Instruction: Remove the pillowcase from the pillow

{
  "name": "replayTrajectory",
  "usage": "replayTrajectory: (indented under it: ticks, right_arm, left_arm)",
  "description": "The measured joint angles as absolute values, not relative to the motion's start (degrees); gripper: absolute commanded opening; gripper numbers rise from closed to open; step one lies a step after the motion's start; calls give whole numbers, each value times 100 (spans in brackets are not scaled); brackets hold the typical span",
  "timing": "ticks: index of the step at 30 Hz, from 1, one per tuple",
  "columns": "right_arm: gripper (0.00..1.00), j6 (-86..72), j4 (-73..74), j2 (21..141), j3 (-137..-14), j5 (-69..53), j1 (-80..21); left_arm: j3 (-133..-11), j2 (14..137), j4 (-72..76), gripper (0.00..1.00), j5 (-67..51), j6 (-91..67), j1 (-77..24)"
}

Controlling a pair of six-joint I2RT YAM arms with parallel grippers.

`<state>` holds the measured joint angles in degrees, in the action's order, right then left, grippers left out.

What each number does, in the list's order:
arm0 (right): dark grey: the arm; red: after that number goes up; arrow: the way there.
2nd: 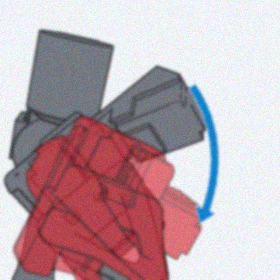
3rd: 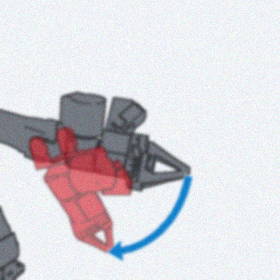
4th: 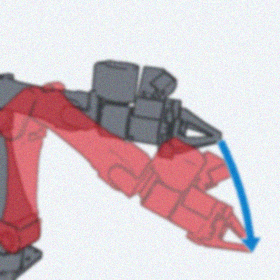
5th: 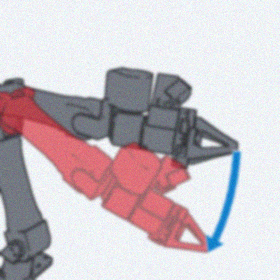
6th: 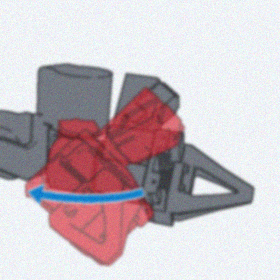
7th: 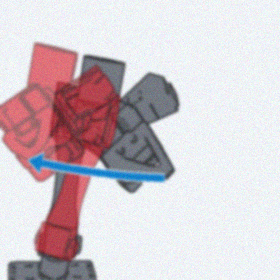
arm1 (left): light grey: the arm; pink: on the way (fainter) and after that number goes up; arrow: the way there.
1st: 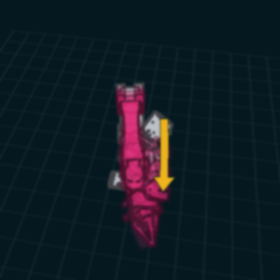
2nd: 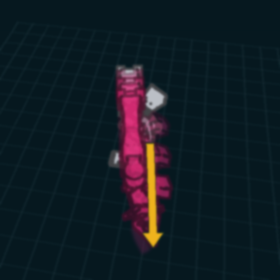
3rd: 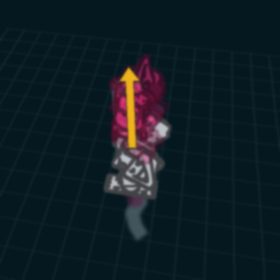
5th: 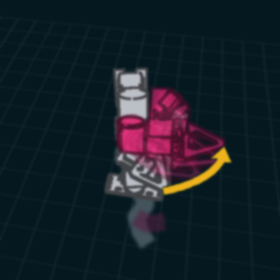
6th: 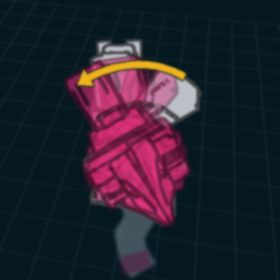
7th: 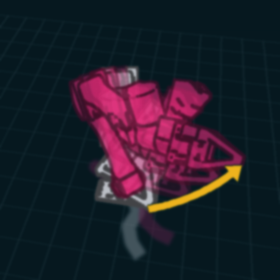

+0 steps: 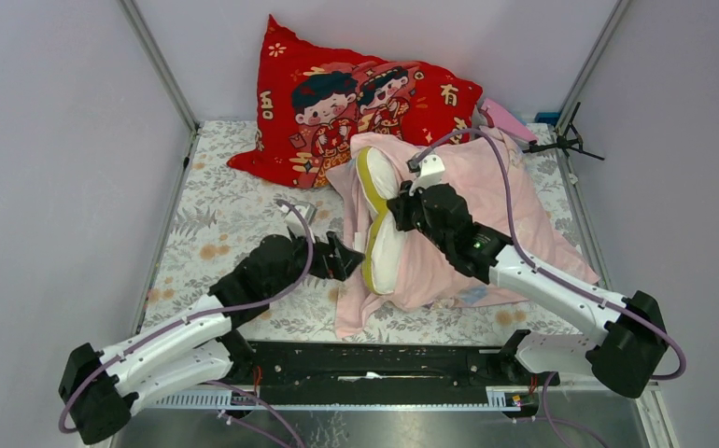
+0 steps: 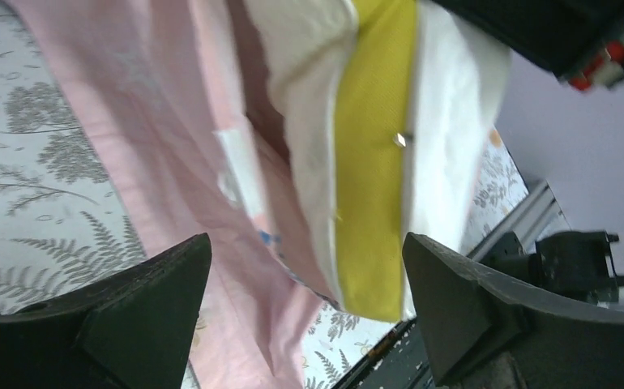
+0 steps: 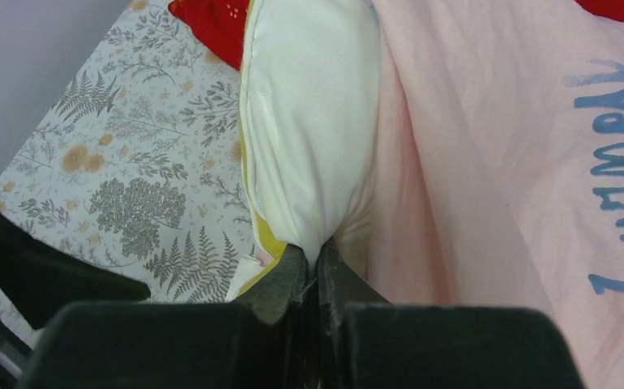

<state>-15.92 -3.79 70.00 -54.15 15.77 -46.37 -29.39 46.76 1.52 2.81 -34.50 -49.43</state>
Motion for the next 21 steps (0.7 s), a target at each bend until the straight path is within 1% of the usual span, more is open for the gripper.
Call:
replayTrajectory:
  ticks: [3, 9, 17, 21]
  right_arm:
    - [1, -1682, -384, 6956, -5297, 1474, -4637]
    - [2, -1815, -425, 6869, -5103, 1286, -4637]
    - [3, -1911, -425, 6799, -4976, 1219, -4637]
    - [3, -1933, -425, 6799, -4974, 1131, -4637]
  left_arm:
    - [-3030, 4751, 12, 99, -40, -3511, -4421]
    - [-3157, 4849, -95, 99, -272, -3686, -3892]
    - [-3232, 4943, -16, 99, -163, -4108, -3739]
    - [-3557, 5570, 82, 99, -475, -4152, -3739]
